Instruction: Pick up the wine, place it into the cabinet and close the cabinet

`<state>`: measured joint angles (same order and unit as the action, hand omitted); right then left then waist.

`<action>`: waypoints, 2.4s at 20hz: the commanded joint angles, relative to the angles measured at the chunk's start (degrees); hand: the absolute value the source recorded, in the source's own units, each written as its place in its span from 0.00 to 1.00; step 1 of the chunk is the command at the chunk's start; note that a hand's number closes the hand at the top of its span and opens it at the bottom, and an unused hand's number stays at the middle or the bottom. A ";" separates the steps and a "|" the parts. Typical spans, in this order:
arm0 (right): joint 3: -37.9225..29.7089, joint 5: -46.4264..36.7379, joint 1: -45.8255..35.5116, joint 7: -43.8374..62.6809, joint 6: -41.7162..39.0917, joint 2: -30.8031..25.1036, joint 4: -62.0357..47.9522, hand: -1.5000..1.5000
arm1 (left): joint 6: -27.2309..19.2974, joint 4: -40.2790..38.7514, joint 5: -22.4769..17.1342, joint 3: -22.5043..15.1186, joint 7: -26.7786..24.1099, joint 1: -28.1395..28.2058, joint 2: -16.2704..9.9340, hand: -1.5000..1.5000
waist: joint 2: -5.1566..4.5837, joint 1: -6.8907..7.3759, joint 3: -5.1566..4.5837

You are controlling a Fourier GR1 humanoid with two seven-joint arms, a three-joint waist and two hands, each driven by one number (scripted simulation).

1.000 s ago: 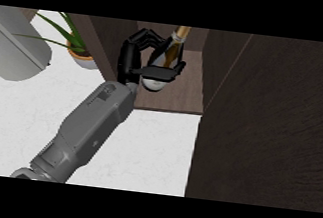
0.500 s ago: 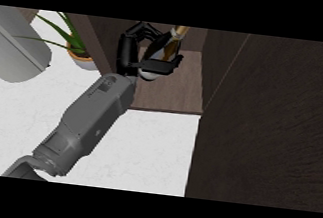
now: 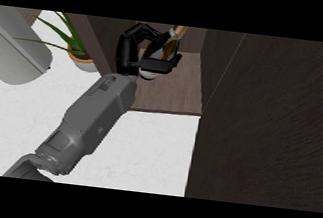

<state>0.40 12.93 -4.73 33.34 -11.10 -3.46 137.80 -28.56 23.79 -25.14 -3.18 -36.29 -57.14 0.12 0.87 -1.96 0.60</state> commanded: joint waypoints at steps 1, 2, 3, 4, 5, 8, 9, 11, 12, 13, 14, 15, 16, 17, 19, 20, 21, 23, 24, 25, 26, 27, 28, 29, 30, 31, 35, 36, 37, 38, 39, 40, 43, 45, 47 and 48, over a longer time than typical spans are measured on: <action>0.50 2.61 2.51 0.20 -0.64 0.31 4.53 0.00 | 1.25 -3.08 -4.29 4.60 -0.38 -3.35 -0.11 1.00 | -1.67 -1.36 -0.63; -1.51 5.28 2.23 2.19 -0.25 -0.65 5.64 0.00 | 2.46 -3.12 -4.10 5.41 -0.04 -2.87 -0.95 1.00 | -1.63 -1.17 -0.63; 2.10 1.66 2.71 0.67 0.00 1.14 5.74 0.00 | 1.94 -3.91 -4.48 4.74 -3.18 -1.24 -0.12 1.00 | -1.84 -1.79 -0.67; 0.21 2.73 2.73 1.61 -0.42 -0.43 6.22 0.00 | 1.29 -4.21 -4.15 5.27 -2.27 -2.40 -0.12 1.00 | -1.84 -1.88 -0.66; 0.86 1.56 2.58 0.55 0.04 0.44 5.02 0.00 | 3.90 -4.44 -3.79 5.08 -2.58 -1.57 -0.81 1.00 | -1.82 -1.37 -0.66; 1.93 2.69 2.04 1.48 -0.08 0.41 5.27 0.00 | -0.61 -4.25 -5.24 4.37 -2.18 -3.74 -0.12 1.00 | -1.80 -2.10 -0.65; 1.91 2.63 2.34 1.36 -0.11 0.36 5.74 0.00 | 1.75 -4.94 -4.73 3.96 -3.16 -1.71 -0.12 1.00 | -1.87 -2.10 -0.66; -0.49 2.83 0.92 1.50 0.25 -0.69 4.53 0.00 | 2.27 -5.55 -3.62 4.46 -3.76 -1.29 -0.56 1.00 | -1.94 -1.71 -0.65; 1.06 2.07 -0.70 1.31 0.35 -0.20 3.66 0.00 | 3.18 -5.88 -3.70 4.81 -3.19 -2.13 -2.18 1.00 | -2.27 -2.15 -0.69; 0.27 1.66 -1.36 0.41 -0.25 -0.71 0.64 0.00 | 0.25 -5.92 -3.59 3.60 -3.85 -2.03 -0.12 1.00 | -2.11 -1.78 -0.65; 2.24 0.96 2.07 -1.09 -0.56 0.77 3.57 0.00 | 2.11 -6.40 -2.77 4.06 -3.33 -2.21 -1.42 1.00 | -2.15 -2.24 -0.63; -0.77 3.97 0.08 4.10 0.74 -1.61 6.49 0.00 | 0.41 -6.09 -2.07 3.46 -2.66 -1.55 -0.69 1.00 | -1.79 -2.00 -0.66; 1.42 1.67 -0.11 0.83 0.57 0.31 3.38 0.00 | -0.85 -6.83 -1.99 3.93 -1.84 -3.46 -0.52 0.00 | -2.12 -2.20 -0.64; 0.12 3.60 2.32 1.47 -0.09 -0.50 5.80 0.00 | 1.19 -6.66 -2.07 3.65 -3.40 -0.11 -1.26 0.00 | -1.75 -1.58 -0.62; 0.93 2.02 0.02 1.75 0.51 -0.42 3.81 0.00 | -1.72 -9.00 -2.35 3.92 -4.18 -3.01 -0.12 0.00 | -2.18 -2.35 -0.66; 2.83 0.72 -0.43 2.62 1.77 0.63 5.20 0.00 | 0.94 -9.70 -1.59 3.60 -4.36 -1.67 -1.29 0.00 | -1.92 -1.47 -0.68; 0.39 2.87 -0.43 2.12 0.64 -0.82 5.14 0.00 | -0.69 -10.07 -1.39 4.15 -5.31 -3.28 -1.26 0.00 | -1.96 -1.66 -0.65; 1.32 2.39 1.68 0.43 -0.22 -0.28 5.14 0.00 | -2.16 -11.81 -0.92 4.04 -4.44 -4.23 -1.25 0.00 | -2.12 -2.38 -0.62; 1.71 1.36 -1.02 2.94 1.76 -0.20 5.22 0.00 | -2.45 -12.22 -0.94 4.30 -5.71 -3.51 -0.67 0.00 | -2.19 -2.28 -0.68; 0.98 1.48 0.25 -0.19 0.23 -0.10 1.81 0.00 | 0.21 -12.96 -0.44 4.01 -5.35 -2.86 -3.02 0.00 | -2.34 -2.00 -0.64; -0.55 3.42 0.85 0.31 -0.19 -0.88 3.03 0.00 | -0.80 -13.41 0.08 3.74 -5.46 -3.54 -1.76 0.00 | -2.22 -2.14 -0.62; 3.50 -0.18 -0.75 1.61 1.70 0.88 3.72 0.00 | -3.42 -13.80 -0.29 4.09 -5.22 -5.25 -0.13 0.00 | -2.32 -2.56 -0.69; 1.69 1.93 2.12 1.40 0.07 -0.55 4.96 0.00 | -0.23 -14.43 0.33 3.79 -4.73 -3.69 -2.14 0.00 | -2.14 -2.27 -0.64; 1.31 1.92 -1.62 2.30 1.64 -0.24 3.93 0.00 | -2.33 -15.12 1.28 3.13 -6.67 -2.44 -0.56 0.00 | -2.29 -2.16 -0.68; 2.37 1.43 2.67 -0.49 -0.65 -0.16 4.83 0.00 | -2.97 -15.04 0.75 4.09 -6.90 -3.39 -1.14 0.00 | -2.42 -3.01 -0.63; -0.07 2.96 -1.80 0.05 -0.29 -1.27 1.85 0.00 | -2.47 -15.31 0.87 4.08 -6.44 -3.86 -0.56 0.00 | -2.48 -2.27 -0.65; 2.20 0.96 -0.83 -0.87 0.23 0.27 0.67 0.00 | -3.40 -15.50 0.12 5.63 -8.48 -3.84 -0.50 0.00 | -2.87 -2.85 -0.69; 2.70 0.83 1.78 -1.00 0.04 0.57 2.65 0.00 | -2.04 -15.05 -0.24 6.16 -11.27 -0.46 -0.30 0.00 | -2.49 -2.41 -0.68; 3.64 0.52 2.72 -2.20 -1.02 0.56 2.86 0.00 | -0.50 -14.95 -0.41 6.68 -8.34 -4.05 -3.61 0.00 | -2.48 -2.52 -0.66; 2.99 -0.73 -2.04 0.65 1.96 0.69 1.70 0.00 | -0.27 -15.03 0.13 6.22 -10.74 -2.22 -1.13 0.00 | -2.41 -1.78 -0.74; 1.94 1.21 -1.07 -0.70 -0.20 -0.54 1.58 0.00 | -0.16 -14.87 -0.35 7.02 -12.45 -0.99 -1.77 0.00 | -2.68 -2.26 -0.71; 4.18 -0.55 1.70 -1.65 0.16 1.03 2.40 0.00 | 0.29 -15.58 0.09 6.68 -10.11 -2.99 -1.71 0.00 | -2.46 -2.39 -0.68; 3.54 0.44 0.36 0.15 0.56 0.17 3.25 0.00 | 0.84 -15.95 0.26 7.12 -10.19 -3.38 -2.11 0.00 | -2.38 -2.20 -0.70; -0.93 4.26 2.37 0.13 -0.66 -1.83 4.66 0.00 | 2.39 -15.74 0.70 6.92 -11.84 -1.61 -1.93 0.00 | -2.12 -2.09 -0.63; 4.80 -1.42 -1.06 0.04 1.91 1.28 2.20 0.00 | 3.95 -15.28 0.72 7.05 -13.55 -1.42 -0.13 0.00 | -2.11 -1.24 -0.72; 2.43 -0.07 -2.90 -1.96 0.81 0.44 -1.93 0.00 | 4.57 -16.02 0.67 6.72 -12.99 -1.61 -0.12 0.00 | -2.41 -1.45 -0.68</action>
<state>3.37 12.44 -5.83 31.66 -10.51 -3.06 136.99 -27.83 10.62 -24.25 3.31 -47.79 -62.93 0.03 -0.50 -3.94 0.55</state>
